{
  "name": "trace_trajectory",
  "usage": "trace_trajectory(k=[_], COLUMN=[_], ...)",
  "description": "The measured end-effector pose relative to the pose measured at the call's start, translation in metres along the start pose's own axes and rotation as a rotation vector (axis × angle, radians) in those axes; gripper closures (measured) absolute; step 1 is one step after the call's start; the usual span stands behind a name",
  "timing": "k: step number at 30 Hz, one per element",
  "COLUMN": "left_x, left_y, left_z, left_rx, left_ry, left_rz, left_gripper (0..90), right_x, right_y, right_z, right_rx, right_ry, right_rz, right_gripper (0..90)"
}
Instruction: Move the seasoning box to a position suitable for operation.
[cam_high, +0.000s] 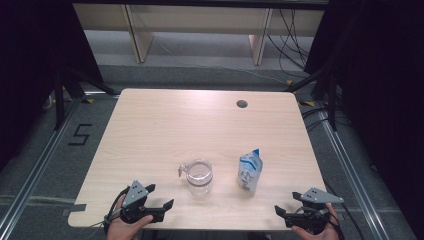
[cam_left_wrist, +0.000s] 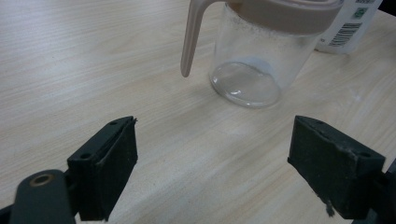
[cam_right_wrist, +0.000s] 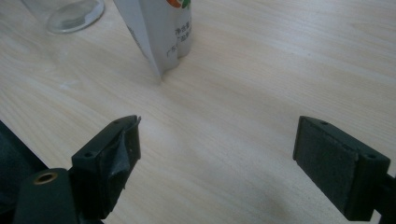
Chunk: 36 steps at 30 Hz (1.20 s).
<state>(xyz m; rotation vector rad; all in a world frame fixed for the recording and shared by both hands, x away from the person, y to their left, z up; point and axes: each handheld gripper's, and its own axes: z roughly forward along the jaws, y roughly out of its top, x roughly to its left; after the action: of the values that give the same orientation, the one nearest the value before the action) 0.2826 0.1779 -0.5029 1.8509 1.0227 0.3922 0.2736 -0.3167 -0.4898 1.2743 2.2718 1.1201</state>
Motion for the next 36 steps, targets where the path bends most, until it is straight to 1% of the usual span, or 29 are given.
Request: trace_trajectory(k=[1, 3, 4, 5, 6, 8, 9, 11, 12, 14, 15, 16, 17, 18, 19, 20, 21, 22, 23, 24, 26, 27, 28, 30, 31, 32, 33, 34, 36], left_x=[0.0, 0.0, 0.002, 0.002, 0.001, 0.001, 0.003, 0.003, 0.004, 0.004, 0.006, 0.009, 0.009, 0.012, 0.013, 0.018, 0.02, 0.021, 0.023, 0.024, 0.023, 0.023, 0.023, 0.022, 0.021, 0.021, 0.02, 0.02, 0.02], left_y=[0.0, 0.0, 0.001, 0.001, 0.002, 0.002, 0.004, 0.005, 0.007, 0.008, 0.01, 0.013, 0.013, 0.015, 0.016, 0.018, 0.02, 0.02, 0.022, 0.023, 0.025, 0.026, 0.029, 0.03, 0.032, 0.032, 0.035, 0.036, 0.037], left_z=[0.0, 0.001, 0.0, 0.0, 0.001, 0.001, 0.001, 0.001, 0.004, 0.005, 0.005, 0.006, 0.006, 0.007, 0.009, 0.011, 0.013, 0.016, 0.018, 0.02, 0.022, 0.025, 0.028, 0.03, 0.034, 0.034, 0.037, 0.039, 0.041], left_rx=[-0.003, -0.012, -0.005, -0.005, -0.005, -0.004, -0.001, -0.001, -0.013, -0.011, -0.001, -0.008, -0.008, -0.007, -0.012, -0.008, -0.006, -0.01, -0.004, 0.0, 0.003, -0.004, 0.005, 0.006, 0.006, 0.006, 0.005, 0.007, 0.005], left_ry=[-0.002, -0.003, 0.002, 0.002, 0.007, 0.011, 0.007, 0.008, -0.002, 0.003, 0.009, 0.005, 0.005, 0.004, 0.005, 0.01, 0.004, -0.003, -0.003, -0.001, 0.003, -0.006, -0.005, -0.007, -0.011, -0.011, -0.01, -0.001, -0.001], left_rz=[-0.003, -0.01, 0.017, 0.017, 0.004, 0.012, 0.035, 0.028, 0.035, 0.03, 0.043, 0.06, 0.06, 0.058, 0.055, 0.059, 0.059, 0.045, 0.058, 0.07, 0.067, 0.065, 0.1, 0.107, 0.118, 0.118, 0.147, 0.155, 0.158], left_gripper=[14.7, 14.7, 14.7, 14.7, 14.8, 14.8, 14.9, 14.9, 15.0, 15.6, 16.5, 17.5, 18.5, 19.5, 20.1, 20.5, 21.5, 24.1, 25.6, 25.7, 28.0, 29.3, 30.1, 31.7, 32.6, 33.6, 34.8, 35.7, 38.1], right_x=[-0.001, -0.001, 0.0, 0.002, 0.0, 0.0, 0.0, 0.0, 0.001, 0.001, 0.002, 0.001, 0.001, 0.001, 0.001, 0.001, 0.001, 0.001, 0.004, 0.003, 0.003, 0.003, 0.003, 0.003, 0.001, 0.001, 0.004, 0.003, 0.005], right_y=[0.0, 0.0, 0.0, 0.0, 0.0, 0.0, 0.0, 0.001, 0.001, 0.001, 0.001, 0.001, 0.001, 0.001, 0.002, 0.002, 0.002, 0.002, 0.002, 0.002, 0.002, 0.002, 0.002, 0.002, 0.002, 0.002, 0.002, 0.002, 0.002], right_z=[0.0, 0.0, 0.0, 0.0, 0.001, 0.001, 0.001, 0.001, 0.001, 0.001, 0.0, 0.0, 0.0, 0.001, 0.001, 0.0, 0.0, 0.0, -0.001, -0.001, 0.0, 0.0, 0.0, 0.0, 0.0, 0.0, -0.001, -0.001, 0.0], right_rx=[0.002, 0.0, 0.0, 0.008, -0.004, -0.004, -0.011, -0.009, -0.014, -0.014, -0.013, -0.019, -0.019, -0.017, -0.019, -0.022, -0.022, -0.022, -0.01, -0.01, -0.021, -0.021, -0.021, -0.023, -0.022, -0.024, -0.016, -0.017, -0.022], right_ry=[-0.01, -0.007, -0.011, -0.003, -0.004, -0.008, -0.009, -0.013, 0.005, 0.006, 0.006, 0.002, 0.002, 0.015, 0.003, 0.014, 0.015, 0.016, 0.024, 0.025, 0.027, 0.027, 0.027, 0.027, 0.029, 0.033, 0.032, 0.033, 0.037], right_rz=[-0.009, -0.009, -0.003, 0.029, 0.001, 0.0, -0.007, -0.001, -0.003, -0.003, 0.004, -0.017, -0.017, -0.011, -0.02, -0.02, -0.021, -0.022, 0.014, 0.014, 0.015, 0.013, 0.012, 0.01, -0.023, -0.022, 0.002, -0.014, -0.003], right_gripper=[15.8, 15.6, 15.6, 15.6, 15.6, 15.6, 15.6, 15.6, 15.5, 15.6, 15.6, 15.6, 15.6, 15.6, 15.5, 15.5, 15.5, 15.5, 15.5, 15.5, 15.5, 15.5, 15.5, 15.5, 15.5, 15.5, 15.5, 15.5, 15.5])
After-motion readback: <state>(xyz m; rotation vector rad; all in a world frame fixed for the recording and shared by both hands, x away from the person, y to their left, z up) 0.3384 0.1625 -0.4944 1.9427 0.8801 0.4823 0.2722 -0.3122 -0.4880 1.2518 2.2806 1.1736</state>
